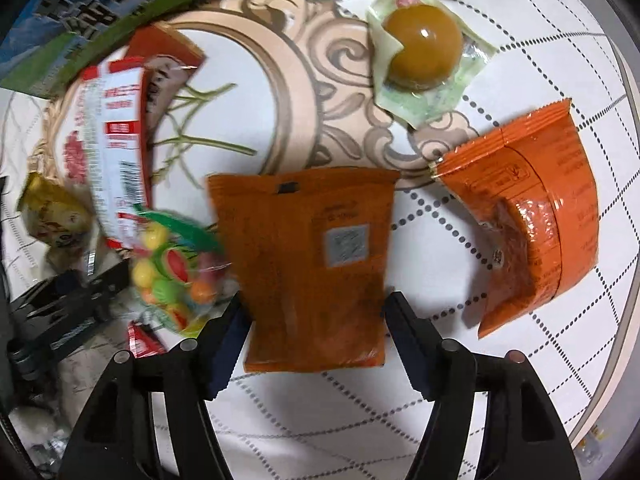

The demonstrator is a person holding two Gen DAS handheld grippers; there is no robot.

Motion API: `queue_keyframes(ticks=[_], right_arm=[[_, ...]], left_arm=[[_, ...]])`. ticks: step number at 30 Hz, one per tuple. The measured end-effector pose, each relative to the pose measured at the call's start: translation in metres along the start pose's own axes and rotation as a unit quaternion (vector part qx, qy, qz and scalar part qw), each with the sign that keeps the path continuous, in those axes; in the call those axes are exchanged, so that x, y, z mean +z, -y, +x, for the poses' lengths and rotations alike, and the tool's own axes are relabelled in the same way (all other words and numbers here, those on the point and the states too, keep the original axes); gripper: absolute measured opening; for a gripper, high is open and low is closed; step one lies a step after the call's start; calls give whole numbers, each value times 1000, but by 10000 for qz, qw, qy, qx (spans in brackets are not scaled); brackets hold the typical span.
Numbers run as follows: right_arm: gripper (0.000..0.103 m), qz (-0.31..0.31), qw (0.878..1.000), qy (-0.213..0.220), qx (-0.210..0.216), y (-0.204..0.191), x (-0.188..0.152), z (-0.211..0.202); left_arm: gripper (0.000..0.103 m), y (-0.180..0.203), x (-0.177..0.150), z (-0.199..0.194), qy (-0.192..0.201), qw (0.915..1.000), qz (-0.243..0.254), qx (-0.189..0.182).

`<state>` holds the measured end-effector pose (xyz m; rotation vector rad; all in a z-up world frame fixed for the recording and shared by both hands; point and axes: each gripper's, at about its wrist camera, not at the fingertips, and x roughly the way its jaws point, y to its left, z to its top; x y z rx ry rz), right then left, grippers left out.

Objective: Organize snacks
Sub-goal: 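Grasp the white cookie packet with the left tool while the right tool grasps an orange packet, then carry both packets into the cardboard box and open both tools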

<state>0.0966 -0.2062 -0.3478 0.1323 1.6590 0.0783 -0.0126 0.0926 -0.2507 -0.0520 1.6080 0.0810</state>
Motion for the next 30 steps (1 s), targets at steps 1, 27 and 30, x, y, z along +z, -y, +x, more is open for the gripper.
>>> queue_keyframes(ticks=[1,27,30], right_arm=[[62,28,10000,66,6,3,-4,-1],[53,-68,9720,1969,1283,-23,67,-237],[53,12,9717,2118,1043,-41,116,-254]], left_arm=[[50,7,7,-5,61,10000,3,6],[43,36,76,-260,2178,9712,789,-564],[43,41,117,-268,2188,9710,883,-384]])
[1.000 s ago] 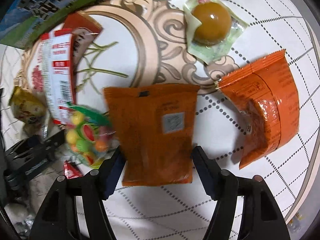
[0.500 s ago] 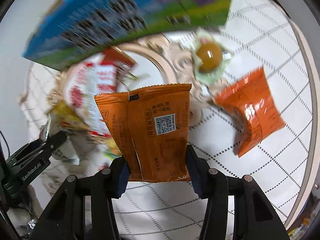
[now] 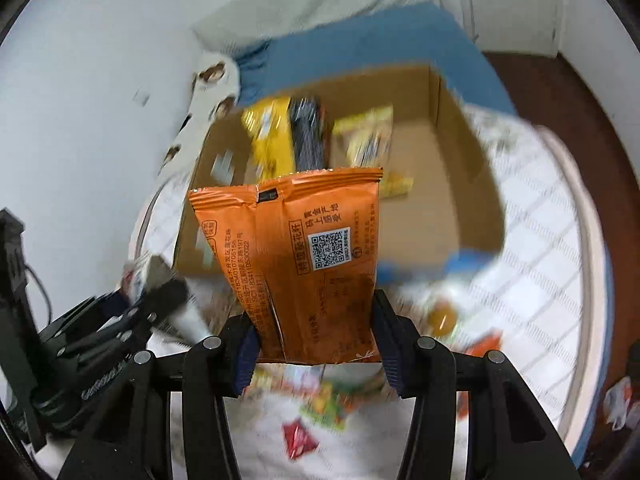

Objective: Organize snacks
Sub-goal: 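Carry both packets into the cardboard box and open both tools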

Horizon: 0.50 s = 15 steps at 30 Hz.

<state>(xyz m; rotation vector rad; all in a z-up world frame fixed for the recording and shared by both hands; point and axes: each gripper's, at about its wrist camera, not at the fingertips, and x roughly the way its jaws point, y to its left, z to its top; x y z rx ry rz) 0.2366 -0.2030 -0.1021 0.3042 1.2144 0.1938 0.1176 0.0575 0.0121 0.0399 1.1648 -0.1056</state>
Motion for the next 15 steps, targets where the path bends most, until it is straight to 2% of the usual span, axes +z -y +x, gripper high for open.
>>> queue_keyframes(ticks=[2,9,11,15], right_arm=[[53,66,9999,41,-145,5,28,11],[54,244,9957,-433,-778,26,115,82],[54,179,9933,-515,-1017,28,132,113],[54,226,9887,-726,-1290,37,154,145]], left_arm=[[43,-4,25,24,-124,9998,32,140],[44,-31,95,106,-827,9948,118,582],[44,-39,106,126,-986,9928,84,679],[45,-53,125,163,-1297,9889,-64,719]])
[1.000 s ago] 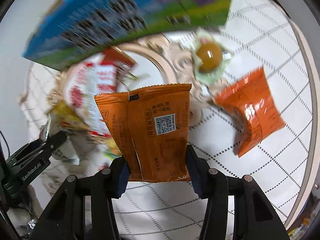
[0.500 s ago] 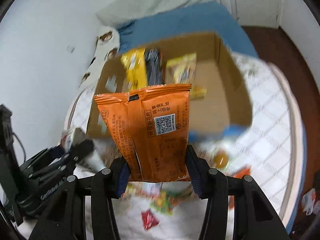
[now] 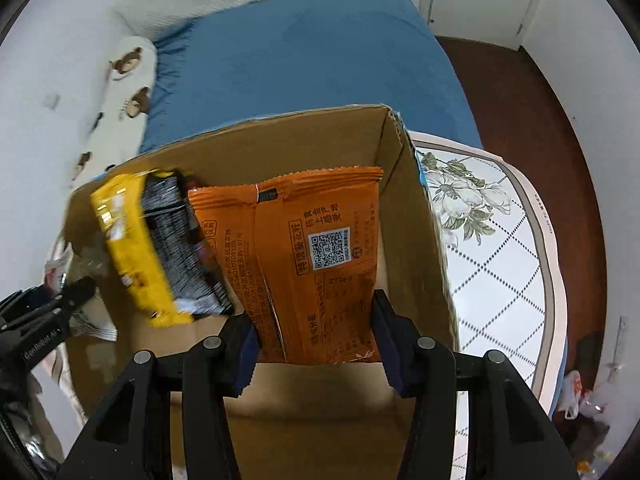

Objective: Organize snacks
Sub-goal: 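Carry both packets into the cardboard box and open both tools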

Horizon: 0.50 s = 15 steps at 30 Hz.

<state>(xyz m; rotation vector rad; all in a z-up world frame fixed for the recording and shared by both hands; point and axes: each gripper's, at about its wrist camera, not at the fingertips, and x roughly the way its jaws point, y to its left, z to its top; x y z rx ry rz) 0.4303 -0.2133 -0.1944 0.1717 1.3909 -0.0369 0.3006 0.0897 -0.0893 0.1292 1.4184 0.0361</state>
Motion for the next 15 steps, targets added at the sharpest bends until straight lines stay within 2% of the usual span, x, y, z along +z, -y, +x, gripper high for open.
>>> queue_keyframes(ticks=[2,3,5,6,7,11,15], right_arm=[[55,-10,9998,-160,-141,1,10,14],[56,-40,9995,-234,-207,1,14,21],[71,5,9995,-259,-177,3,21,31],[81,-3,9996,-257,-122,2,23,34],[84,-7,9996,-270,-101,1,25,37],[84,-126,9994,-279,-148,-5,30,42],[84,-67,9996,-245,-79,-7,27,36]], left_arm=[[45,0,9,12,-116,9999,0,-22],[49,0,12,16,-174,9998,6,-29],[62,0,17,24,-257,9996,-21,-137],[65,0,19,26,-244,9995,-43,-205],[69,1,20,27,-247,9995,-40,-212],[80,7,22,29,-207,9995,-21,-249],[80,8,18,24,-88,9997,-118,-191]])
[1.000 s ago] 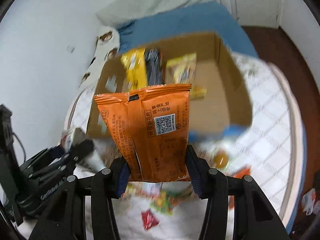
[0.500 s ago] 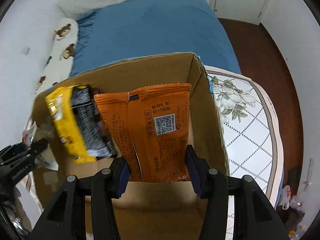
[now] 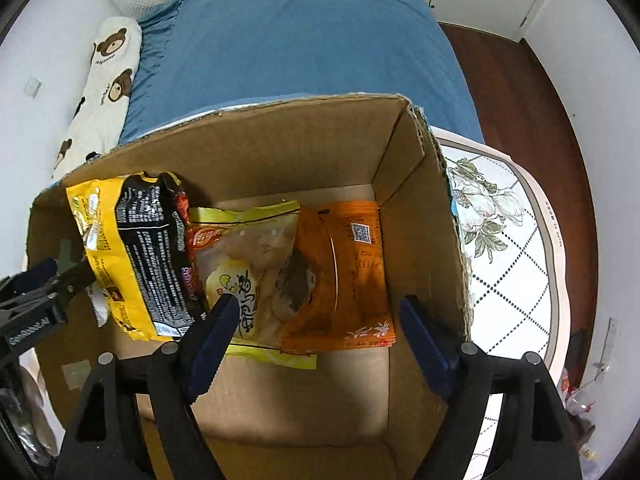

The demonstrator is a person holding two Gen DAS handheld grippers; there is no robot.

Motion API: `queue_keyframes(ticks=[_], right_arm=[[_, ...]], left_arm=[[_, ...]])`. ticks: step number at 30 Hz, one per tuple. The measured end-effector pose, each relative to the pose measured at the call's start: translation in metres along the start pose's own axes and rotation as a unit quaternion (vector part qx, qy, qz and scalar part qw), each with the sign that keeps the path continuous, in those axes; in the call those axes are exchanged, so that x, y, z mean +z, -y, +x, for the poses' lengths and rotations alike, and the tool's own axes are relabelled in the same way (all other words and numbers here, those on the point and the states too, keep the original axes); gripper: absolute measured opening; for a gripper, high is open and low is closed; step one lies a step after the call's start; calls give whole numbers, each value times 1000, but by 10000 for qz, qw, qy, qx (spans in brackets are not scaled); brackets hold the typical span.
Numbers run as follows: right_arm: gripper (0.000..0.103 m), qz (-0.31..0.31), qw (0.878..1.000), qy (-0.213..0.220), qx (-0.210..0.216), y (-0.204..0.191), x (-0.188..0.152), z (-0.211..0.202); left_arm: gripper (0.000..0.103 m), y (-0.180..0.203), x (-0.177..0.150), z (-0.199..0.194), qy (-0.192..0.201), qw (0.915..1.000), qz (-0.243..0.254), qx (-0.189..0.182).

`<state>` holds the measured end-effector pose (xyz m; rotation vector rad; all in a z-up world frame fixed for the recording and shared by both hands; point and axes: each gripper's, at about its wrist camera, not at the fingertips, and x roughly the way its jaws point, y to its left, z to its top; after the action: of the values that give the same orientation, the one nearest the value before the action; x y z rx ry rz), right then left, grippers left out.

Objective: Organize snacks
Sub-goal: 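Carry both packets into the cardboard box and open both tools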

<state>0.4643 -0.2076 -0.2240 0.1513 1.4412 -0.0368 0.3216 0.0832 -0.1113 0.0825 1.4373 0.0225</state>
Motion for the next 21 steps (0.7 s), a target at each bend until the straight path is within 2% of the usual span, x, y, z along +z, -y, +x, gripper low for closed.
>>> queue_keyframes(ticks=[5,13,21], right_arm=[[84,-19,9999,155,62,7,-20,-17],[84,-235,9983,521,-68,-6,-64,-40],[84,-398,9933,1083,-74,-15,-105,-79]], left_arm=[[80,0,-19,-21,332,9994,-116,46],[80,12,-64,-55,858,9962,-129,-19],[80,14,-108,-101,1531,9880,-210,-55]])
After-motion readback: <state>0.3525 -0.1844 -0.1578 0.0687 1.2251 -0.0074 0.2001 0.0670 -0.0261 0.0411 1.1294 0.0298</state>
